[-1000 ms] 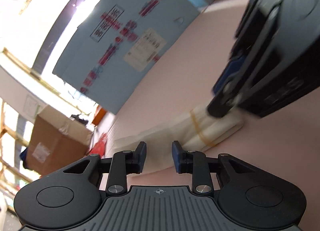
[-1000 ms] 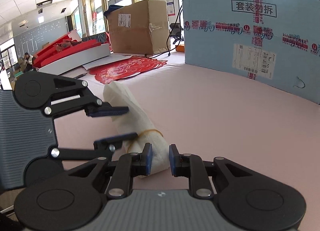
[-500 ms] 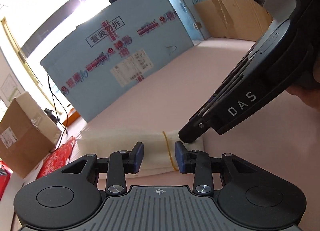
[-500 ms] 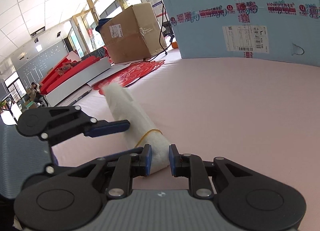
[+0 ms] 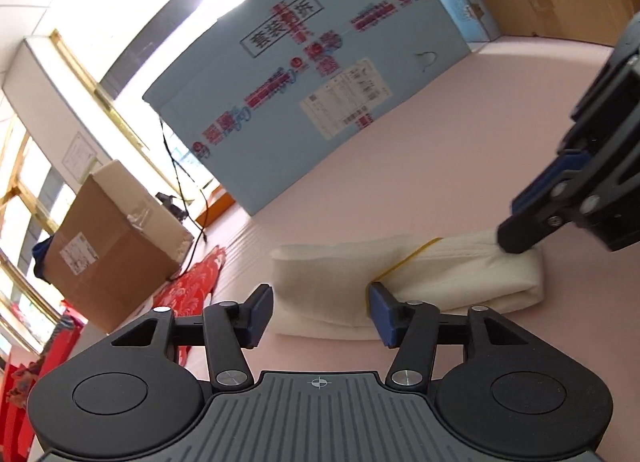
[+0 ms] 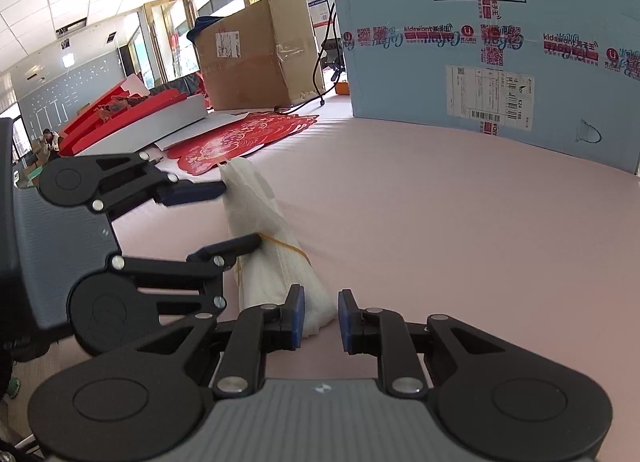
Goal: Fold shopping bag
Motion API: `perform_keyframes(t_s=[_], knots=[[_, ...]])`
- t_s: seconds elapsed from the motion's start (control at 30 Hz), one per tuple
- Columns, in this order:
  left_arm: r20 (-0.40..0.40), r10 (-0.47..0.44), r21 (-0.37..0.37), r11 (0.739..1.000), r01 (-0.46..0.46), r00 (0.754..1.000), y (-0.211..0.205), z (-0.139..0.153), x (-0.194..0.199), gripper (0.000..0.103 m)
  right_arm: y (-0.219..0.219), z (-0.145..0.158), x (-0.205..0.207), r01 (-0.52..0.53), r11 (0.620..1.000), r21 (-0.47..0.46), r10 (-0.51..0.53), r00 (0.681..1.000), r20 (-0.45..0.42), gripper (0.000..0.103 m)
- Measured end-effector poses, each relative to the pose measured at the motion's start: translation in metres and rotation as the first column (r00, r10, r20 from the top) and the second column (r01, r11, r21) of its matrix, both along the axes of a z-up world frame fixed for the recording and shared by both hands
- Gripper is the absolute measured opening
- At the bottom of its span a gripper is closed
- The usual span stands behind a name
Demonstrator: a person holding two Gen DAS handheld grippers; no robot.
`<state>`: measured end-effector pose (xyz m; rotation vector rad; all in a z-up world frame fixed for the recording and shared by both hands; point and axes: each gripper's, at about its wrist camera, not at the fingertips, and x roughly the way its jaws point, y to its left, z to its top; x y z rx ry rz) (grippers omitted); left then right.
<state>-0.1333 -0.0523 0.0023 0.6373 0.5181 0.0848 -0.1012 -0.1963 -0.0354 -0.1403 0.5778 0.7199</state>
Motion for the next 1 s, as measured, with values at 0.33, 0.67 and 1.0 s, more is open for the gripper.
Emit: perform_keyframes(t_s=[0.33,0.67,1.0], knots=[[-0.012,-0.068,0.022,0.997,0.069,0.998,0.016,-0.002,-0.006,0.063,-0.002,0.0,0.0,0.001,1.0,0.007,-0.001,1.0,0.002,0.021],[-0.002,-0.198,0.072,0.978,0.197,0.98,-0.013,-0.003,-0.001,0.062,0.021,0.004,-0.011,-0.07,0.995,-0.071,0.076,0.993,0.092,0.022],[-0.057,-0.178,-0.309,0.939,0.152,0.982,0.048,0.007,0.047,0.069,0.026,0.0,-0.02,-0.093,0.988,-0.126,0.111,0.983,0.143,0.019]])
